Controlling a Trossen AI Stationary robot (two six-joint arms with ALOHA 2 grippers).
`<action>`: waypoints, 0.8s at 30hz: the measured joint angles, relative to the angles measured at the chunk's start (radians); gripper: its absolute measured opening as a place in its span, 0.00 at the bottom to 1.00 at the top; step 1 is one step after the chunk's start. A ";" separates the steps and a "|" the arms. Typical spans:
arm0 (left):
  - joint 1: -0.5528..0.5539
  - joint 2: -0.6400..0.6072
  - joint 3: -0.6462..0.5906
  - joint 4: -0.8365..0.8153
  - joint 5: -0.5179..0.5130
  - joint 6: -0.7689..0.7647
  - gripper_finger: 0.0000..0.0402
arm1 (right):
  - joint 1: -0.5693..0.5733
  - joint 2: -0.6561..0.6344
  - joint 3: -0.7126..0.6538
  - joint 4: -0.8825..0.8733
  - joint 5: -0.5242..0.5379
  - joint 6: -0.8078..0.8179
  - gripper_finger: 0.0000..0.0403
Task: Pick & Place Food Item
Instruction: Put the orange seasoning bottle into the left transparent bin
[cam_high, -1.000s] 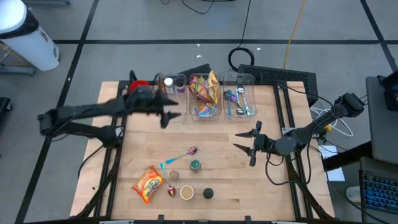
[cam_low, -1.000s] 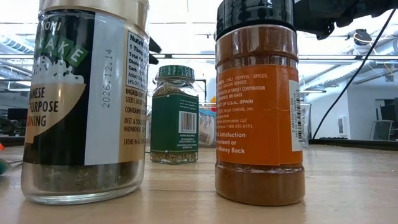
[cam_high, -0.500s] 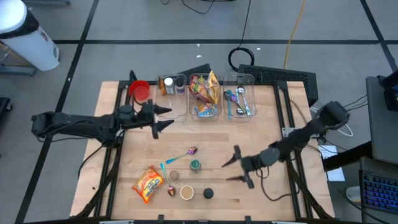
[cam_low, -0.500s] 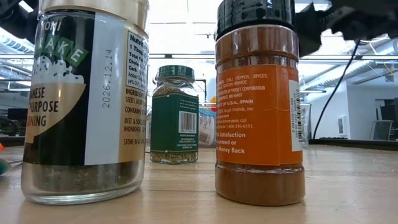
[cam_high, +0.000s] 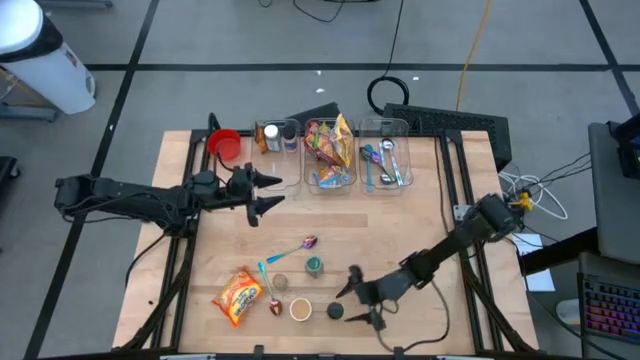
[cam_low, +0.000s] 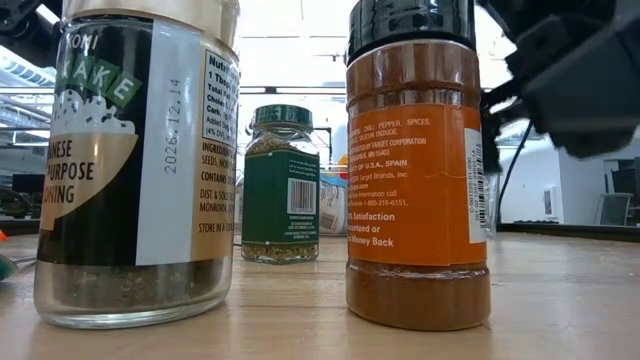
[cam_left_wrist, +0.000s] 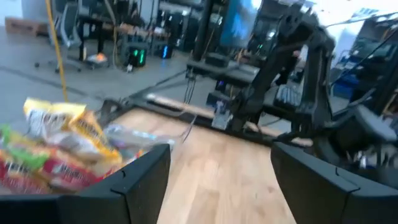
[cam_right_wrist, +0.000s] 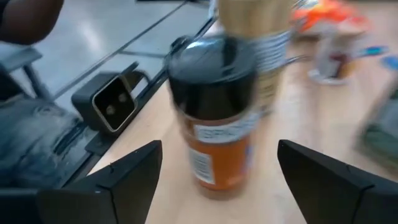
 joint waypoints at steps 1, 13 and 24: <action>-0.004 0.001 0.000 0.018 0.000 0.008 0.72 | 0.000 0.016 0.021 -0.013 -0.014 0.001 0.76; -0.018 0.000 0.000 0.134 0.002 -0.127 0.74 | -0.007 0.207 0.137 0.002 -0.034 -0.001 0.75; -0.017 0.001 0.000 0.127 0.000 -0.199 0.70 | -0.003 0.231 0.139 0.046 0.091 -0.001 0.53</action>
